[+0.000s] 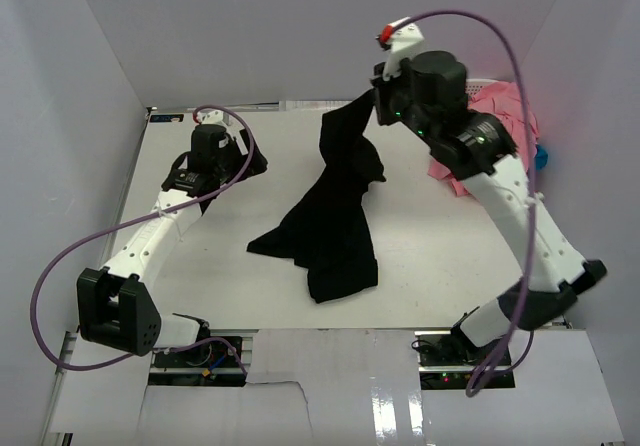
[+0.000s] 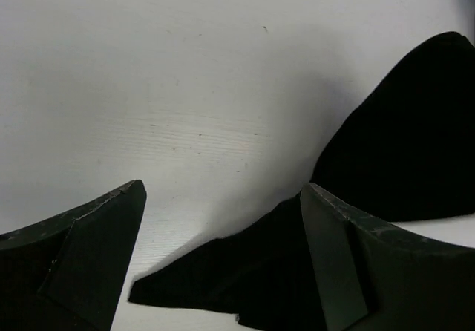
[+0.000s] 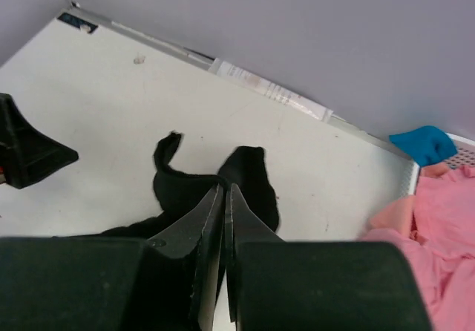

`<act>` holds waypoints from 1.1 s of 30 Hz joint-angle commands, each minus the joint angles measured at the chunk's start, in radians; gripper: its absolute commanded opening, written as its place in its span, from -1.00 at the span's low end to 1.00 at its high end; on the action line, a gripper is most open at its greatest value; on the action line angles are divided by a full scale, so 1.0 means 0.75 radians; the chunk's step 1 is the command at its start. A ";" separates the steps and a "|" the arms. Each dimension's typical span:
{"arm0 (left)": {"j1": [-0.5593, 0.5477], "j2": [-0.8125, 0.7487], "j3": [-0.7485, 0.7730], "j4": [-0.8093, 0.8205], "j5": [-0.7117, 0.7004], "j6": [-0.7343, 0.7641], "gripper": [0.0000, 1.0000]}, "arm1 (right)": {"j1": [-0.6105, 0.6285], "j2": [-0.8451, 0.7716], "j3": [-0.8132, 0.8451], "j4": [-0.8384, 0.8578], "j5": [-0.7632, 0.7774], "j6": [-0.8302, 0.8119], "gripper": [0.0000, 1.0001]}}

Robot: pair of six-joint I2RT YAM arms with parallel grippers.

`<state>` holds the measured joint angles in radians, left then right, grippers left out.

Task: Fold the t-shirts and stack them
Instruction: Flatten out the tshirt

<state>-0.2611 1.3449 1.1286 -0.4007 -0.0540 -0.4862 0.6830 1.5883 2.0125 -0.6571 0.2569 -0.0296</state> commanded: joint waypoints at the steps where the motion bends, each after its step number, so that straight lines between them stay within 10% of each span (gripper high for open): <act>1: -0.036 -0.014 0.003 0.072 0.098 0.047 0.91 | -0.035 -0.172 -0.118 -0.016 0.066 0.029 -0.85; 22: -0.177 -0.063 -0.146 0.358 0.735 0.188 0.96 | -0.166 -0.189 -0.266 -0.089 0.077 0.046 -0.85; 33: -0.541 0.047 -0.181 0.332 0.220 0.595 0.88 | -0.303 -0.034 -0.045 -0.122 -0.003 0.046 -0.85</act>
<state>-0.6003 1.3415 0.9882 -0.1570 0.2447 -0.1658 0.4751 1.5612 1.9038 -0.7639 0.2806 0.0002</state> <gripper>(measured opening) 0.947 0.081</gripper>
